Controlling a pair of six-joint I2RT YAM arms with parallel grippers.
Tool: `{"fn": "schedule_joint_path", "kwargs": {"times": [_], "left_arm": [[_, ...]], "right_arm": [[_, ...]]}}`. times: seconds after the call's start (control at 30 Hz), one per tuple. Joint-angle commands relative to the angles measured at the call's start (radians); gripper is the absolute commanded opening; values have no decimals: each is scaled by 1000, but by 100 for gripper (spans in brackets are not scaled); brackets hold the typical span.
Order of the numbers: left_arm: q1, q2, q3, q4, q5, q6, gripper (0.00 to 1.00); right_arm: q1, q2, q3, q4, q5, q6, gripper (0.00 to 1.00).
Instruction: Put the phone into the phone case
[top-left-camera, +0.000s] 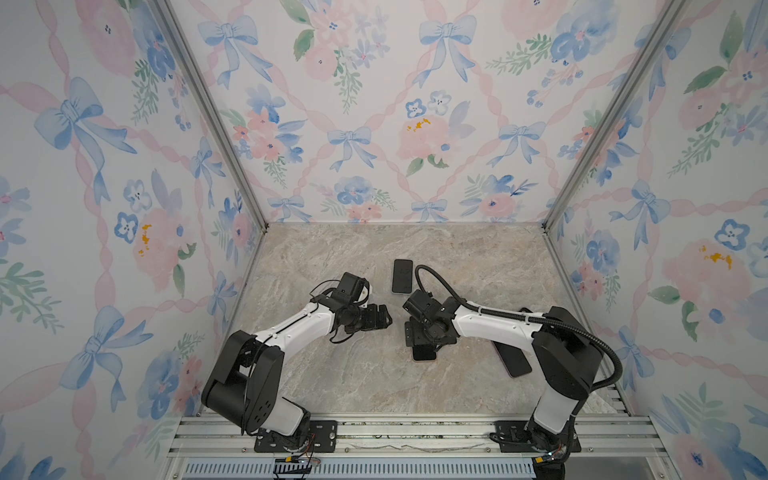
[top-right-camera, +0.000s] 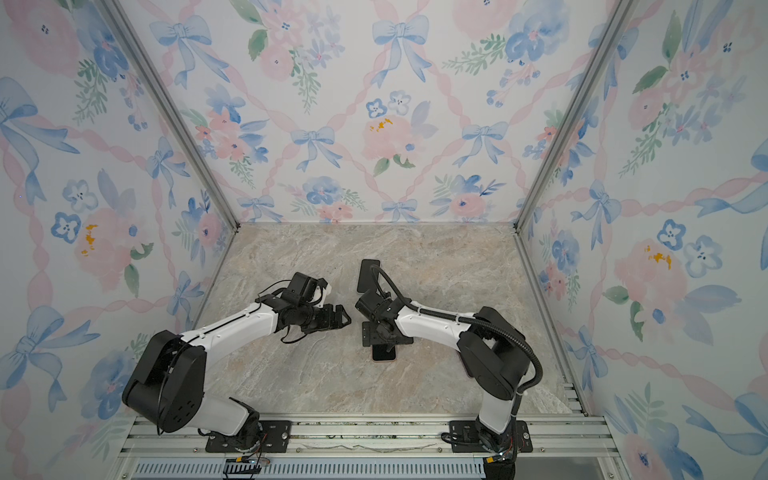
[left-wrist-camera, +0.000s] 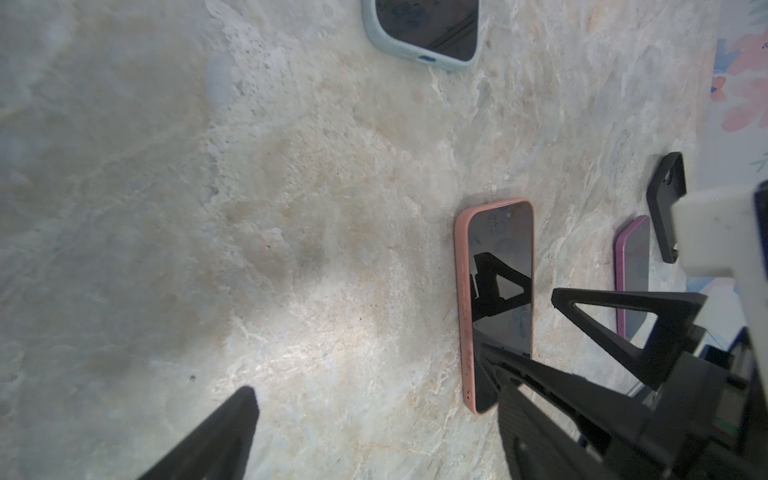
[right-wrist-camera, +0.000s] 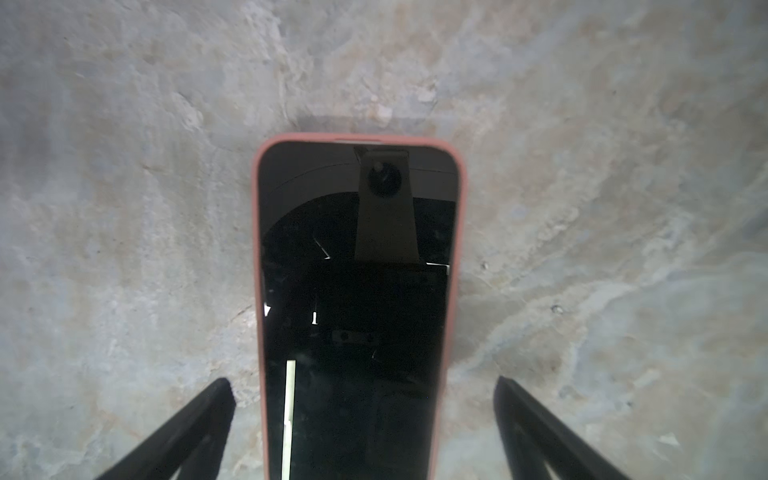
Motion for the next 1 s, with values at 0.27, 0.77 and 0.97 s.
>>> {"fn": "schedule_joint_path", "kwargs": {"times": [0.27,0.77,0.97], "left_arm": [[6,-26,-20,-11,-6,3,98],[14,-4,11,-12,21,21,98],[18,19,47,-12,31,21,98]], "right_arm": [[22,133,103,-113,41,43,88],[-30,67,95,-108,51,37,71],[-105,5,109,-88,75,-15,68]]}}
